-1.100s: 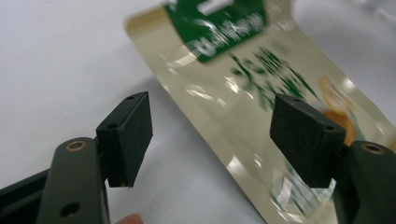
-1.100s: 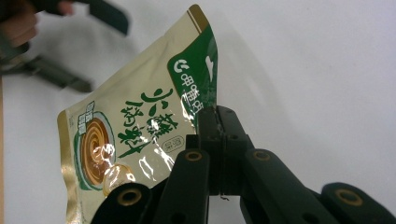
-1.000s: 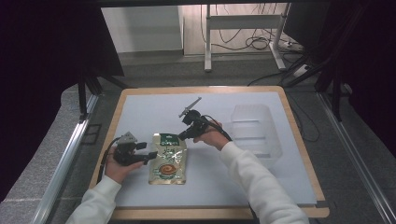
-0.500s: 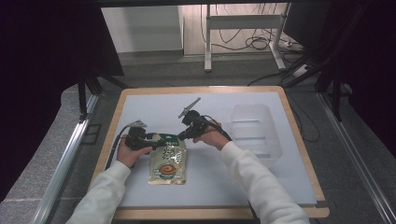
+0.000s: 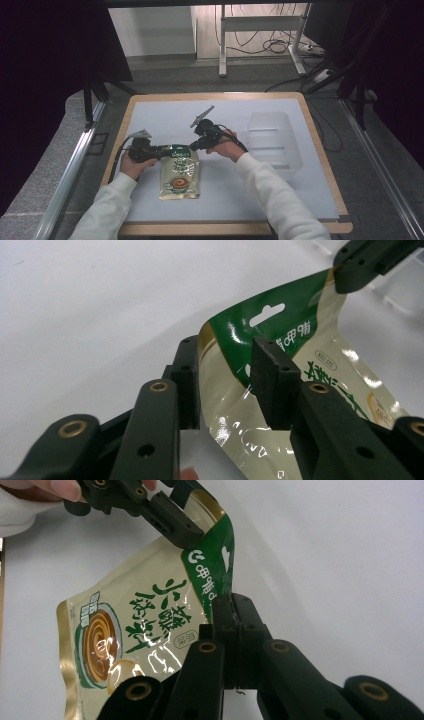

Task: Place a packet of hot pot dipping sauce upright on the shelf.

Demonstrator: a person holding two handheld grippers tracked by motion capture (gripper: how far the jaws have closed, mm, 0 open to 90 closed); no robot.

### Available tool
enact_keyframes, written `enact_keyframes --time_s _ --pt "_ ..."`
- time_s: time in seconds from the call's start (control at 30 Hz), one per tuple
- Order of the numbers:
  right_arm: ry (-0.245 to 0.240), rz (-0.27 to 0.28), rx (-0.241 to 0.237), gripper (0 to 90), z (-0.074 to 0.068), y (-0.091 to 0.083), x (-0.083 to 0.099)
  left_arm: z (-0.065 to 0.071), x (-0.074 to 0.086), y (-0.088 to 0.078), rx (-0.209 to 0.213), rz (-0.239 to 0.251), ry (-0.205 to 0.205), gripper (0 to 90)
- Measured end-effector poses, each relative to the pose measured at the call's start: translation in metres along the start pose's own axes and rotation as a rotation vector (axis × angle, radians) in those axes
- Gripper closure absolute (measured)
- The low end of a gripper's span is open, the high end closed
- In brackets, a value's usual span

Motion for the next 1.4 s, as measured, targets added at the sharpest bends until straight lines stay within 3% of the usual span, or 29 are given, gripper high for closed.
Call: enact_keyframes --time_s 0.07,0.13,0.33,0.87,0.9,0.93,0.97,1.0,1.03,1.07,1.27,1.4 --pt "-0.004 0.004 0.000 89.4 0.000 0.000 0.000 0.001 0.000 -0.001 -0.008 -0.002 0.009 67.0" --pt "-0.004 0.000 0.000 89.3 -0.001 0.000 0.000 0.001 0.001 -0.002 -0.023 -0.005 0.022 73.8" --pt "0.002 0.000 0.003 89.3 0.000 0.000 0.001 0.004 -0.001 -0.006 -0.006 0.007 0.049 88.4" --pt "0.022 0.002 -0.005 88.3 0.004 -0.003 0.005 0.013 -0.006 -0.014 0.039 0.032 0.094 90.0" --pt "0.024 0.002 -0.001 86.3 0.004 -0.003 0.005 0.014 -0.006 -0.015 0.041 0.032 0.098 90.0" --pt "0.034 0.002 0.003 76.5 0.006 -0.003 0.005 0.015 -0.006 -0.017 0.055 0.042 0.096 90.0" --pt "0.034 0.002 0.003 76.5 0.006 -0.003 0.005 0.015 -0.006 -0.017 0.055 0.042 0.096 90.0" --pt "0.044 -0.003 0.017 67.8 0.008 -0.001 0.005 0.016 -0.007 -0.018 0.063 0.047 0.098 90.0" --pt "0.044 -0.003 0.017 67.8 0.008 -0.001 0.005 0.017 -0.007 -0.019 0.072 0.049 0.100 90.0" --pt "0.056 0.003 0.022 61.3 0.011 0.001 0.004 0.019 -0.008 -0.020 0.076 0.048 0.107 90.0" --pt "0.055 0.010 -0.007 53.5 0.014 0.009 -0.002 0.024 -0.009 -0.019 0.076 0.046 0.134 90.0" --pt "0.049 -0.037 -0.035 51.7 0.013 0.024 -0.003 0.025 -0.010 -0.021 0.085 0.054 0.130 90.0"
Point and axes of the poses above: each handheld gripper's, and its own axes: y roughly forward along the jaws, x roughly out of its underside, z roughly to its right, the point moved 5 cm from there along y, roughly forward along the jaws, and after that the axes turned 2 degrees about -z, right-handed, at the moved point
